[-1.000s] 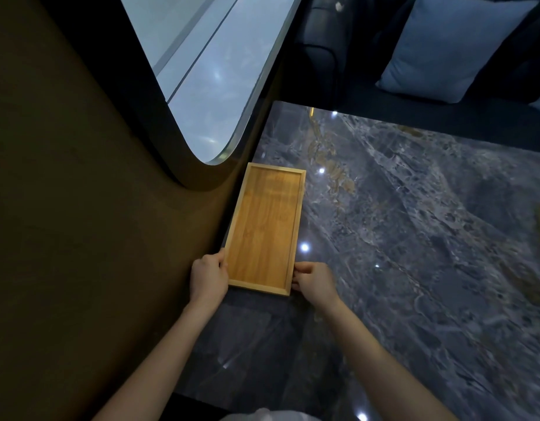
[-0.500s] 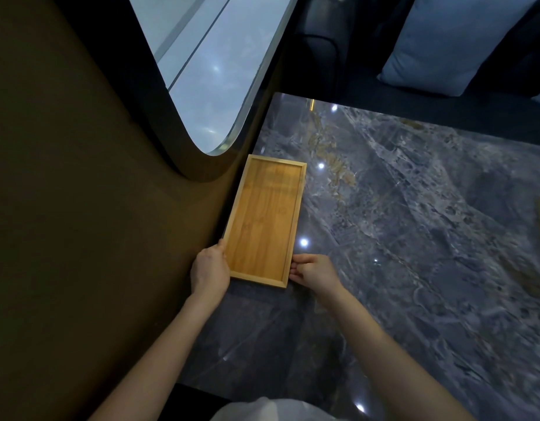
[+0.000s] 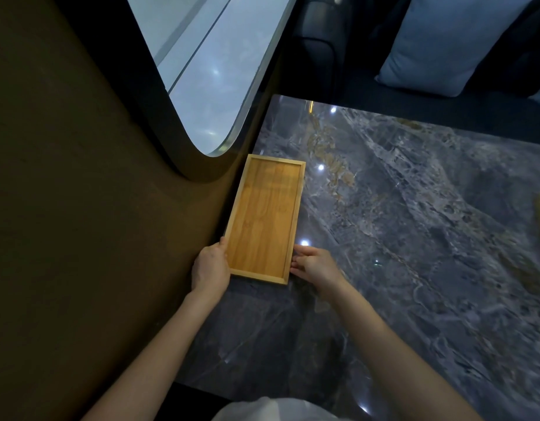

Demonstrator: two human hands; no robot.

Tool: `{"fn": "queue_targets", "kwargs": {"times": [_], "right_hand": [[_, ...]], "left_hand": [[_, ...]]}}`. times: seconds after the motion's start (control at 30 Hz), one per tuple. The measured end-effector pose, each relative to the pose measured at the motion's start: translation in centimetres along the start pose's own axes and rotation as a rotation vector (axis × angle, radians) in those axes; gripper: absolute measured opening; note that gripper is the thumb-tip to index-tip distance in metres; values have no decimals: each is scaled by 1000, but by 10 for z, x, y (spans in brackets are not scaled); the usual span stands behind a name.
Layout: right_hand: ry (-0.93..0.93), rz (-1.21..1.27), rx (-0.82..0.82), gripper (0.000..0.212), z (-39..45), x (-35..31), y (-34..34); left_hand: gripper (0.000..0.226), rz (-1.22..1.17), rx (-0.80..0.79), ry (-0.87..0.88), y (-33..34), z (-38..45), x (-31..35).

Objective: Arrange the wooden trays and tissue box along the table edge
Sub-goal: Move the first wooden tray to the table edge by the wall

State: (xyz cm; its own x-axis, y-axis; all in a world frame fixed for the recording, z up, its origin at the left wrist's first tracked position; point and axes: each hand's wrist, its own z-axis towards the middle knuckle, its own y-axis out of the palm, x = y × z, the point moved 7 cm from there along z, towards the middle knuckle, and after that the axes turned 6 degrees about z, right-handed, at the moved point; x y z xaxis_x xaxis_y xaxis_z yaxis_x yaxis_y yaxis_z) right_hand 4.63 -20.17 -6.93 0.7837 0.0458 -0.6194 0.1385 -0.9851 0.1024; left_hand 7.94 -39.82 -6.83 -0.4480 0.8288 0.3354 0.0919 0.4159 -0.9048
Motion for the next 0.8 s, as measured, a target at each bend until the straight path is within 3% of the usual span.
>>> {"fn": "queue_targets", "kwargs": {"times": [0.8], "right_hand": [[-36,-31,22,41,2,-7,-6]], "left_hand": [[44,-22,3,-28,5,7,5]]}}
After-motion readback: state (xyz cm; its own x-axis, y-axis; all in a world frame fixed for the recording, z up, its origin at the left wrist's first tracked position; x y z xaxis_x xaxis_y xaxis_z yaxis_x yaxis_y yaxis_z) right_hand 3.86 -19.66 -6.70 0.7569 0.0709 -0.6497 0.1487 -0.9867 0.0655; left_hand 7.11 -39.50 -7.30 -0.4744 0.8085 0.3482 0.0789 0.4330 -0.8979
